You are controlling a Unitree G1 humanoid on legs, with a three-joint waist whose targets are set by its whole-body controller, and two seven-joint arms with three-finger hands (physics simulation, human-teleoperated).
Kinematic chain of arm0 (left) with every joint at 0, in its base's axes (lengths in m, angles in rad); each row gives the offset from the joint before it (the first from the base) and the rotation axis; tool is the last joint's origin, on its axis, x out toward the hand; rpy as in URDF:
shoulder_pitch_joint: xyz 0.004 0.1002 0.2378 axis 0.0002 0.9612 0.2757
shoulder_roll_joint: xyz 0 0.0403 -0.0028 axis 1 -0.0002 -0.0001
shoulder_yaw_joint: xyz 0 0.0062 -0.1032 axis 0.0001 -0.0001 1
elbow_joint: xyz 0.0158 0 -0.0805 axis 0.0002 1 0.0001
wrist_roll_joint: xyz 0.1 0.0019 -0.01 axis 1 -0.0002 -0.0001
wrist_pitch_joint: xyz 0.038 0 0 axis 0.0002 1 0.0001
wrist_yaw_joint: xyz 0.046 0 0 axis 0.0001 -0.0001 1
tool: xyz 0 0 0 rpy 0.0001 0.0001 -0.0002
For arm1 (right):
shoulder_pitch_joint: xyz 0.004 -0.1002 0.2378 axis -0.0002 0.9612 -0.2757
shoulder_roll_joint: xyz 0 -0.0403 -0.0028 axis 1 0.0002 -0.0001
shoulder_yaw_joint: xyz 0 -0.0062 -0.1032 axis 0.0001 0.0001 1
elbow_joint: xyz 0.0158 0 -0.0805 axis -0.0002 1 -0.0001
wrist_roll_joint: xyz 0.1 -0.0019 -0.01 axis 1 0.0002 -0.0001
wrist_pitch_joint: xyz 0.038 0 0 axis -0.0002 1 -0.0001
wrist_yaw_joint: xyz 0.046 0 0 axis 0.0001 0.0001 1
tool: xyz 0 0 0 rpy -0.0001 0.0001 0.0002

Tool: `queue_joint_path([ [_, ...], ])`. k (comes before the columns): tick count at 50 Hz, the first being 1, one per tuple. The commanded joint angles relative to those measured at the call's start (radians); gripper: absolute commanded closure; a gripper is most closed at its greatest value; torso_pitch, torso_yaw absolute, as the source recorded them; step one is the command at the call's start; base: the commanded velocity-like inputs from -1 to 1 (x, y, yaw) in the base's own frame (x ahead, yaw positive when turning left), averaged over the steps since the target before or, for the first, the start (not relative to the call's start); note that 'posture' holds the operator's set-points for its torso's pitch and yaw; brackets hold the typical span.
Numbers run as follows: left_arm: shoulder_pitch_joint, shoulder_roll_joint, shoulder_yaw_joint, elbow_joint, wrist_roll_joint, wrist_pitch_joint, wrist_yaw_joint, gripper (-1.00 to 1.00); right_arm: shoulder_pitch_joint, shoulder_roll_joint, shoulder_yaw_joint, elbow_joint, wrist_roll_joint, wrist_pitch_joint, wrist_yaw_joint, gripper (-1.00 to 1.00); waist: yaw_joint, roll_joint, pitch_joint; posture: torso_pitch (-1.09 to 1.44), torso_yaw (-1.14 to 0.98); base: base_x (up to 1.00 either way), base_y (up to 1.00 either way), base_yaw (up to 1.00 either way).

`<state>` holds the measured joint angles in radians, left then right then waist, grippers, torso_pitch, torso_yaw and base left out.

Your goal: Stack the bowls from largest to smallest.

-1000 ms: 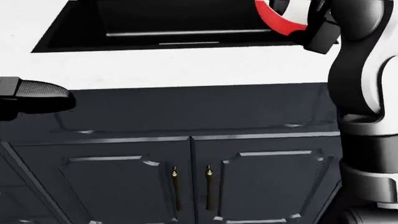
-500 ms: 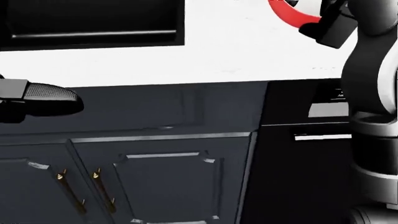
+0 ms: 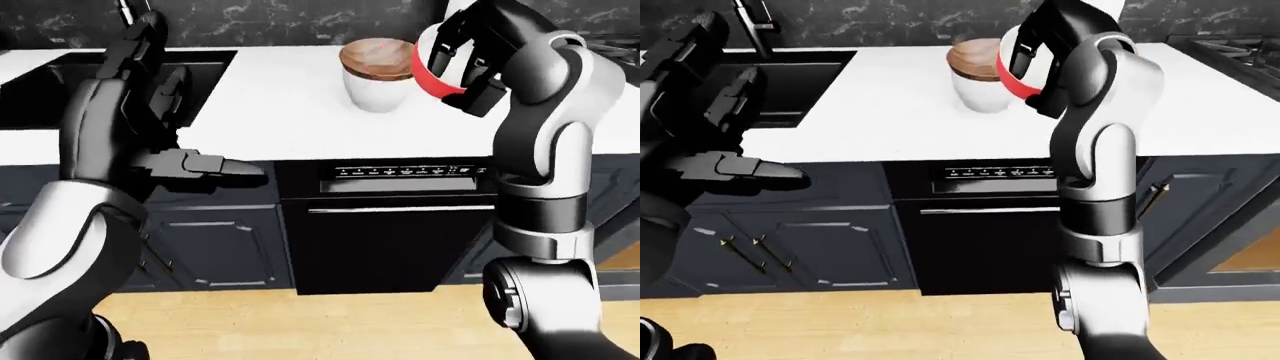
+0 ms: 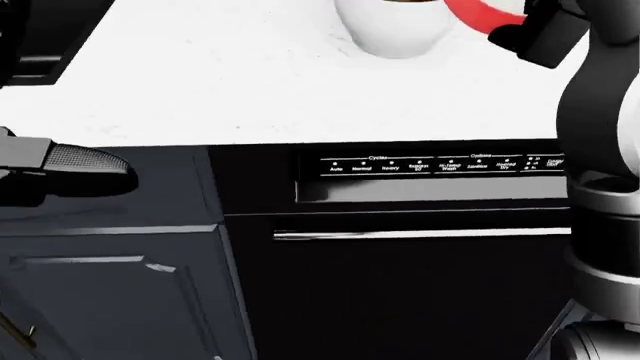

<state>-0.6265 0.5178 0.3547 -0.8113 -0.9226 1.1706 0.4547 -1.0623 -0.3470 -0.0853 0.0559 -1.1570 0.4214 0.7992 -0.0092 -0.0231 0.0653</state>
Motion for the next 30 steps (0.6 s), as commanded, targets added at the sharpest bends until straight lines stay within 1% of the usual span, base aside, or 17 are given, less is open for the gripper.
queue_joint_path([
  [1,-0.034,0.027,0.037,-0.006,0.004,-0.033,0.016,-1.00,-0.056,0.003,0.012,-0.053,0.002,-0.017,-0.027,0.99,0.010,0.002,-0.034,0.00,0.00,0.00,-0.81,0.00],
  [6,-0.031,0.034,0.031,-0.002,-0.007,-0.046,0.026,-1.00,-0.070,0.004,0.014,-0.069,-0.003,-0.007,-0.012,0.99,0.013,0.046,-0.016,0.00,0.00,0.00,-0.82,0.00],
  [8,-0.029,0.035,0.028,-0.003,-0.009,-0.047,0.029,-1.00,-0.064,0.007,0.015,-0.071,-0.001,-0.012,-0.018,0.99,0.012,0.065,-0.024,0.00,0.00,0.00,-0.38,0.00],
  [10,-0.032,0.037,0.028,-0.003,-0.015,-0.046,0.034,-1.00,-0.056,0.007,0.017,-0.070,-0.002,-0.020,-0.017,0.99,0.007,0.031,-0.010,0.00,0.00,0.00,0.00,0.00],
  [12,-0.037,0.042,0.026,-0.001,-0.018,-0.046,0.039,-1.00,-0.074,0.011,0.007,-0.068,0.015,-0.016,-0.039,1.00,0.007,0.013,-0.006,0.00,0.00,0.00,0.00,0.00],
  [13,-0.040,0.043,0.021,0.005,-0.013,-0.050,0.038,-1.00,-0.073,0.006,0.012,-0.069,0.013,-0.018,-0.035,1.00,0.014,0.000,-0.017,0.00,0.00,0.00,0.00,0.10],
  [15,-0.044,0.044,0.021,0.006,-0.015,-0.049,0.040,-1.00,-0.069,0.001,0.013,-0.068,0.014,-0.026,-0.038,1.00,0.021,-0.008,-0.018,0.00,0.00,0.00,0.00,0.38],
  [18,-0.048,0.046,0.024,0.005,-0.023,-0.046,0.045,-1.00,-0.071,0.005,0.014,-0.072,0.013,-0.024,-0.035,0.99,0.031,-0.003,-0.008,0.00,0.00,0.00,0.00,1.00],
  [21,-0.040,0.051,0.032,0.002,-0.036,-0.048,0.045,-1.00,-0.067,0.006,0.016,-0.071,0.012,-0.026,-0.036,0.99,0.029,0.020,-0.004,0.00,0.00,0.00,0.00,1.00],
  [22,-0.036,0.054,0.031,0.006,-0.033,-0.053,0.041,-1.00,-0.066,0.008,0.016,-0.071,0.012,-0.026,-0.037,0.99,0.029,0.033,-0.008,0.00,0.00,0.00,0.00,1.00],
  [23,-0.038,0.057,0.033,0.009,-0.035,-0.053,0.040,-1.00,-0.064,0.009,0.017,-0.072,0.011,-0.027,-0.036,0.99,0.038,0.061,-0.020,0.00,0.00,0.00,0.00,1.00],
  [24,-0.045,0.061,0.036,0.012,-0.041,-0.050,0.044,-1.00,-0.067,0.009,0.017,-0.070,0.011,-0.028,-0.035,1.00,0.031,0.077,0.002,0.00,0.00,0.00,0.00,1.00],
  [25,-0.052,0.065,0.038,0.014,-0.049,-0.047,0.049,-1.00,-0.073,0.007,0.016,-0.070,0.011,-0.028,-0.031,0.99,0.017,0.023,0.003,0.00,0.00,0.00,0.00,1.00],
  [26,-0.057,0.067,0.037,0.017,-0.055,-0.047,0.054,-1.00,-0.076,0.005,0.016,-0.072,0.010,-0.027,-0.026,0.99,0.016,0.035,-0.010,0.00,0.00,0.00,0.00,1.00],
  [27,-0.061,0.069,0.036,0.017,-0.060,-0.046,0.058,-1.00,-0.078,0.003,0.014,-0.075,0.010,-0.026,-0.021,0.99,0.010,0.017,-0.006,0.00,0.00,0.00,0.00,1.00],
  [29,-0.075,0.075,0.021,0.023,-0.063,-0.044,0.066,-1.00,-0.091,-0.001,0.006,-0.077,0.010,-0.020,-0.028,1.00,-0.022,-0.044,0.021,0.00,0.00,0.00,0.09,0.00],
  [30,-0.078,0.076,0.018,0.023,-0.066,-0.042,0.067,-1.00,-0.095,-0.005,0.007,-0.079,0.011,-0.018,-0.023,1.00,-0.044,-0.071,0.014,0.00,0.00,0.00,0.00,0.00],
])
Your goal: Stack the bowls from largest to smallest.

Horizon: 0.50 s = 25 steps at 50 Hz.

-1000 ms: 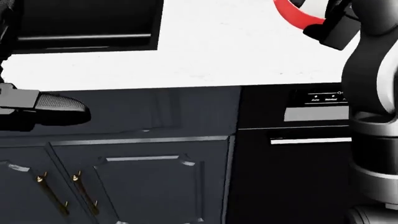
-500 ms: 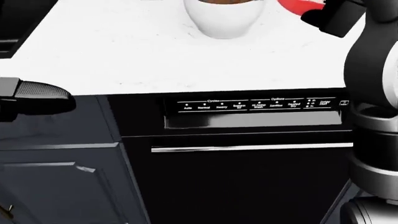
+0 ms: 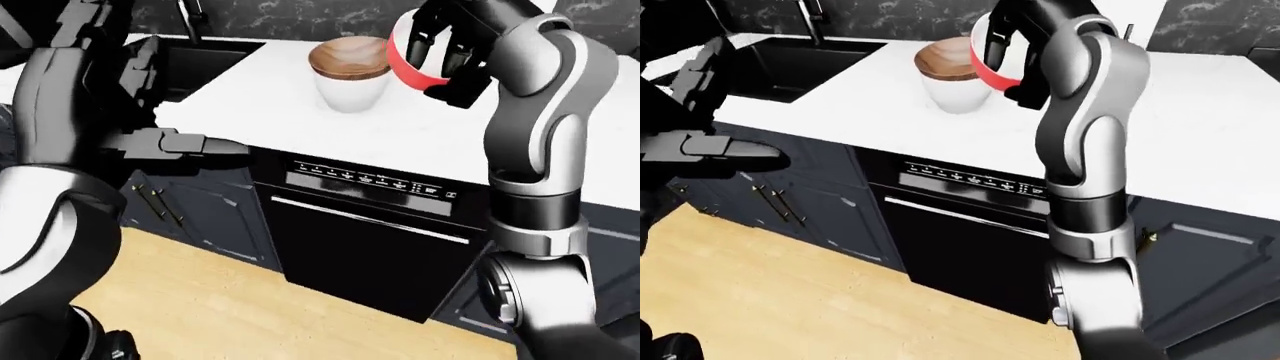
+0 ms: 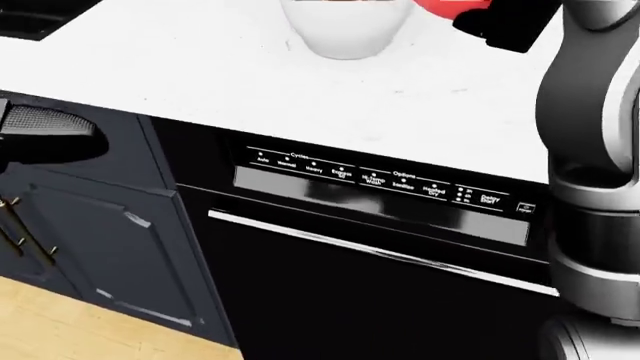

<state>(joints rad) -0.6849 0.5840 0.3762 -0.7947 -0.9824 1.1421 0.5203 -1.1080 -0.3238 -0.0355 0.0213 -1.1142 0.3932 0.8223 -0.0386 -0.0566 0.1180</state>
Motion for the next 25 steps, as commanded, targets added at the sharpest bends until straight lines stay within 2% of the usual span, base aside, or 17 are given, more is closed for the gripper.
queue_joint_path([
  [1,-0.030,0.008,-0.002,0.010,-0.020,-0.005,0.012,-1.00,-0.051,-0.032,-0.042,-0.055,-0.033,0.013,-0.031,1.00,-0.006,-0.008,-0.014,0.00,0.00,0.00,0.00,0.00],
  [3,-0.044,0.010,-0.013,0.016,-0.026,0.000,0.021,-1.00,-0.059,-0.038,-0.043,-0.063,-0.030,0.013,-0.020,1.00,-0.005,0.013,-0.050,0.00,0.00,0.00,0.00,0.00],
  [4,-0.048,0.011,-0.016,0.019,-0.027,0.001,0.023,-1.00,-0.061,-0.039,-0.042,-0.063,-0.031,0.012,-0.019,1.00,-0.002,0.024,-0.059,0.00,0.00,0.00,0.00,0.00],
  [6,-0.065,0.011,-0.025,0.029,-0.027,0.004,0.030,-1.00,-0.058,-0.046,-0.037,-0.066,-0.043,0.004,-0.009,1.00,0.000,0.039,-0.058,0.00,0.00,0.00,0.00,0.00],
  [7,-0.077,0.013,-0.030,0.037,-0.025,0.005,0.031,-1.00,-0.060,-0.045,-0.037,-0.068,-0.046,0.001,-0.003,1.00,0.007,0.044,-0.086,0.00,0.00,0.13,0.02,0.00],
  [8,-0.090,0.016,-0.031,0.045,-0.027,0.009,0.034,-1.00,-0.062,-0.045,-0.037,-0.072,-0.048,-0.002,0.003,1.00,0.010,0.057,-0.079,0.00,0.00,0.38,0.25,0.00],
  [9,-0.099,0.017,-0.036,0.051,-0.024,0.009,0.034,-1.00,-0.065,-0.044,-0.038,-0.073,-0.049,-0.005,0.006,1.00,0.012,0.060,-0.054,0.00,0.00,0.42,0.30,0.00],
  [10,-0.103,0.017,-0.038,0.055,-0.022,0.009,0.034,-1.00,-0.065,-0.043,-0.039,-0.072,-0.049,-0.006,0.005,1.00,0.013,0.066,-0.047,0.00,0.00,0.43,0.30,0.00],
  [14,-0.115,0.018,-0.052,0.077,0.004,-0.003,0.016,-1.00,-0.064,-0.038,-0.040,-0.066,-0.048,-0.010,-0.003,1.00,0.012,0.093,-0.047,0.00,0.00,0.46,0.29,0.00],
  [18,-0.128,0.017,-0.043,0.086,0.016,0.004,0.005,-1.00,-0.068,-0.033,-0.039,-0.069,-0.052,-0.003,-0.002,1.00,0.002,0.126,-0.043,0.00,0.00,0.52,0.29,0.00],
  [20,-0.129,0.017,-0.039,0.082,0.014,0.009,0.004,-1.00,-0.072,-0.030,-0.037,-0.071,-0.053,-0.003,0.001,1.00,-0.006,0.156,-0.044,0.00,0.00,0.52,0.29,0.00],
  [21,-0.131,0.016,-0.037,0.084,0.015,0.010,0.006,-1.00,-0.075,-0.030,-0.037,-0.072,-0.054,-0.003,0.003,1.00,-0.007,0.184,-0.049,0.00,0.00,0.52,0.28,0.00],
  [22,-0.135,0.015,-0.035,0.089,0.013,0.010,0.009,-1.00,-0.078,-0.030,-0.039,-0.071,-0.051,-0.003,-0.002,1.00,-0.006,0.227,-0.062,0.00,0.00,0.52,0.27,0.00],
  [23,-0.135,0.014,-0.037,0.092,0.016,0.007,0.010,-1.00,-0.078,-0.030,-0.040,-0.069,-0.048,-0.005,-0.006,1.00,0.008,0.167,-0.020,0.00,0.00,0.52,0.27,0.00],
  [24,-0.132,0.011,-0.041,0.090,0.019,0.005,0.011,-1.00,-0.078,-0.031,-0.041,-0.066,-0.047,-0.005,-0.008,1.00,-0.005,0.167,-0.027,0.00,0.00,0.52,0.25,0.00],
  [25,-0.129,0.010,-0.043,0.088,0.022,0.003,0.009,-1.00,-0.080,-0.031,-0.040,-0.066,-0.046,-0.005,-0.008,1.00,0.000,0.158,-0.046,0.00,0.00,0.52,0.25,0.00],
])
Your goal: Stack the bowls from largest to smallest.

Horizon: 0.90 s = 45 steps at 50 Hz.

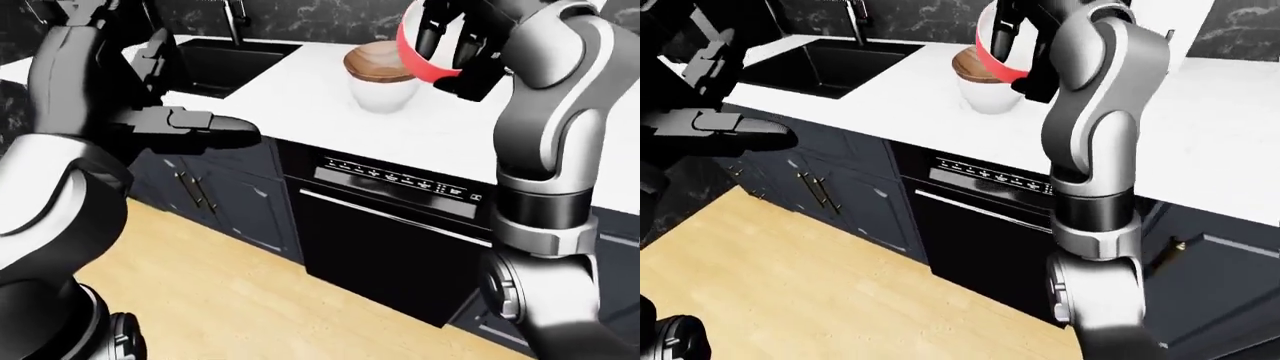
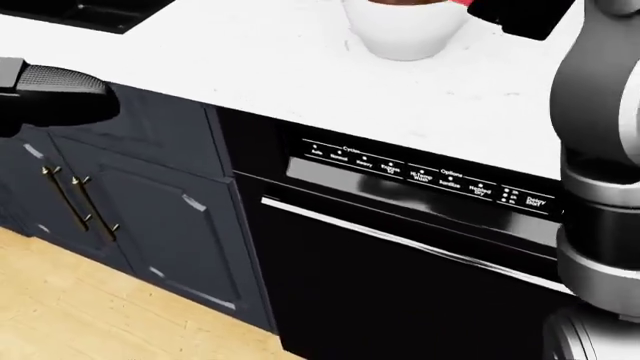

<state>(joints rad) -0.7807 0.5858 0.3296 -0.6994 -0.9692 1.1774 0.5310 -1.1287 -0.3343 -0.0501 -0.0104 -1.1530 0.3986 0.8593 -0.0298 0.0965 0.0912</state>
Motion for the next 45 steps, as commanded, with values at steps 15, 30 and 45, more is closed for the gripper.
queue_joint_path([
  [15,-0.051,0.017,0.010,-0.004,-0.007,-0.020,0.007,-1.00,-0.070,-0.025,-0.031,-0.060,0.014,0.021,-0.041,1.00,0.013,-0.108,-0.018,0.00,0.00,0.12,0.01,-0.37],
  [30,-0.060,0.037,0.013,0.012,-0.014,-0.026,0.004,-1.00,-0.075,-0.022,-0.025,-0.073,0.017,0.029,-0.027,1.00,0.020,0.018,-0.057,0.00,0.00,0.00,0.00,-0.79],
  [45,-0.059,0.057,0.028,0.011,-0.042,-0.029,0.017,-1.00,-0.068,-0.011,-0.016,-0.068,0.004,0.016,-0.044,1.00,0.022,-0.076,-0.045,0.00,0.00,0.00,-0.03,-0.11],
])
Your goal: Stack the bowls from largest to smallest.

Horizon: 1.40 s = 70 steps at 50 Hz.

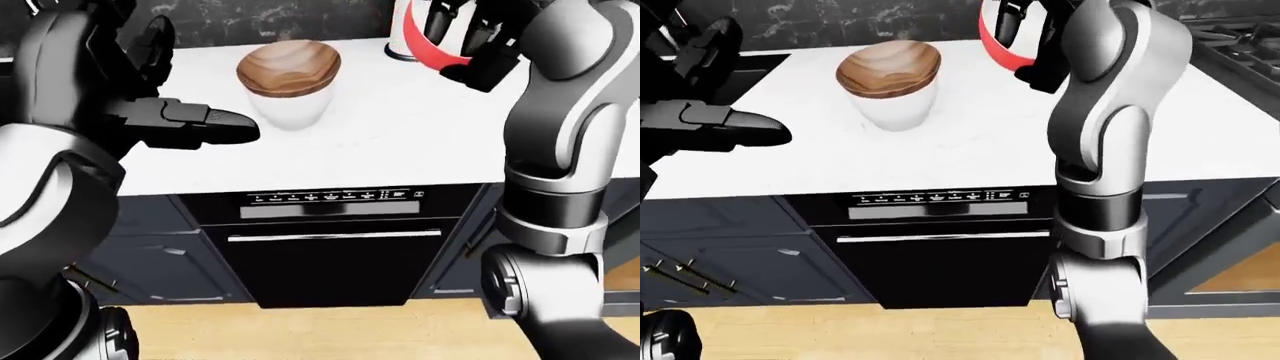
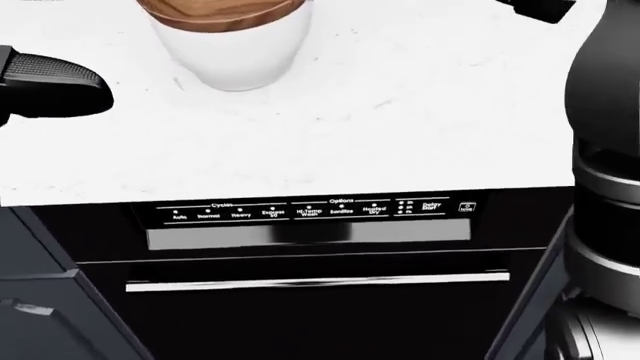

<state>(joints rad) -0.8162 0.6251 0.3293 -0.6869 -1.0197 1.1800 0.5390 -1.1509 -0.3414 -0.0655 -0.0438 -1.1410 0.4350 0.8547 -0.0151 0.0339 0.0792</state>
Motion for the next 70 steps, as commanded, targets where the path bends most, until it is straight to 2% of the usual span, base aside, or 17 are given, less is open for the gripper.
queue_joint_path([
  [1,-0.021,0.021,0.030,-0.002,0.005,-0.033,0.010,-1.00,-0.043,-0.004,0.002,-0.030,-0.009,-0.029,-0.042,1.00,0.004,-0.007,-0.033,0.00,0.00,0.00,0.00,0.00],
  [4,-0.019,0.027,0.029,0.001,0.002,-0.039,0.011,-1.00,-0.041,0.010,0.004,-0.032,-0.017,-0.020,-0.032,1.00,0.000,0.005,-0.060,0.00,0.00,0.07,0.03,0.00],
  [6,-0.017,0.029,0.027,0.001,0.001,-0.042,0.012,-1.00,-0.040,0.011,0.004,-0.030,-0.019,-0.023,-0.031,1.00,0.003,-0.013,-0.032,0.00,0.00,0.18,0.17,0.00],
  [12,-0.017,0.030,0.024,-0.003,-0.009,-0.042,0.021,-1.00,-0.036,0.009,0.000,-0.041,-0.022,-0.023,-0.013,1.00,0.015,-0.038,-0.039,0.00,0.00,0.18,0.37,0.00],
  [17,-0.018,0.029,0.019,-0.004,-0.011,-0.044,0.026,-1.00,-0.038,0.005,-0.003,-0.045,-0.021,-0.023,-0.007,1.00,0.001,0.022,-0.033,0.00,0.00,0.20,0.37,0.00],
  [19,-0.016,0.029,0.019,-0.006,-0.011,-0.045,0.025,-1.00,-0.041,0.006,-0.003,-0.045,-0.018,-0.023,-0.007,1.00,-0.009,0.112,-0.056,0.00,0.00,0.23,0.19,0.00],
  [20,-0.014,0.029,0.019,-0.005,-0.009,-0.047,0.023,-1.00,-0.044,0.005,-0.004,-0.042,-0.016,-0.024,-0.009,1.00,-0.003,0.070,-0.031,0.00,0.00,0.23,0.04,0.00],
  [21,-0.008,0.030,0.020,-0.005,-0.004,-0.051,0.017,-1.00,-0.047,0.000,-0.006,-0.040,-0.013,-0.028,-0.007,1.00,-0.011,0.085,-0.002,0.00,0.00,0.00,0.00,0.00],
  [31,0.004,0.011,0.011,-0.011,0.034,-0.053,-0.005,-1.00,-0.080,-0.046,-0.019,-0.056,-0.014,-0.024,0.031,1.00,-0.013,0.016,-0.003,0.00,0.00,0.00,0.00,0.00],
  [40,0.000,0.002,0.008,-0.008,0.061,-0.049,-0.027,-1.00,-0.097,-0.041,-0.018,-0.036,-0.022,-0.022,0.017,1.00,0.024,-0.036,-0.044,0.00,0.00,0.05,0.00,0.00],
  [50,-0.014,-0.010,0.013,-0.017,0.066,-0.028,-0.026,-1.00,-0.105,-0.035,-0.013,-0.043,-0.028,-0.024,0.027,1.00,-0.002,0.002,-0.026,0.00,0.00,0.00,0.00,0.00],
  [51,-0.015,-0.010,0.013,-0.018,0.066,-0.028,-0.026,-1.00,-0.103,-0.032,-0.010,-0.046,-0.030,-0.023,0.030,1.00,0.001,0.000,-0.051,0.00,0.00,0.07,0.00,0.00],
  [57,-0.010,0.001,0.028,-0.010,0.063,-0.033,-0.036,-1.00,-0.096,-0.021,-0.007,-0.032,-0.027,-0.034,0.015,1.00,0.008,-0.012,-0.026,0.00,0.00,0.26,0.00,0.00],
  [61,-0.001,0.016,0.041,-0.002,0.057,-0.045,-0.045,-1.00,-0.100,-0.006,0.000,-0.019,-0.027,-0.036,0.002,1.00,-0.010,0.017,-0.015,0.00,0.00,0.09,0.00,0.00],
  [63,0.008,0.025,0.050,-0.001,0.050,-0.049,-0.047,-1.00,-0.099,0.006,0.006,-0.015,-0.029,-0.036,-0.001,1.00,-0.021,0.074,-0.032,0.00,0.00,0.00,0.00,0.00],
  [64,0.010,0.029,0.053,0.000,0.047,-0.051,-0.046,-1.00,-0.101,0.009,0.008,-0.011,-0.029,-0.039,-0.003,1.00,-0.012,0.022,-0.015,0.00,0.00,0.00,0.00,0.00],
  [70,0.017,0.043,0.059,-0.003,0.020,-0.057,-0.031,-1.00,-0.119,0.018,0.011,-0.009,-0.030,-0.040,0.009,1.00,-0.003,-0.003,-0.024,0.00,0.00,0.00,0.00,0.00],
])
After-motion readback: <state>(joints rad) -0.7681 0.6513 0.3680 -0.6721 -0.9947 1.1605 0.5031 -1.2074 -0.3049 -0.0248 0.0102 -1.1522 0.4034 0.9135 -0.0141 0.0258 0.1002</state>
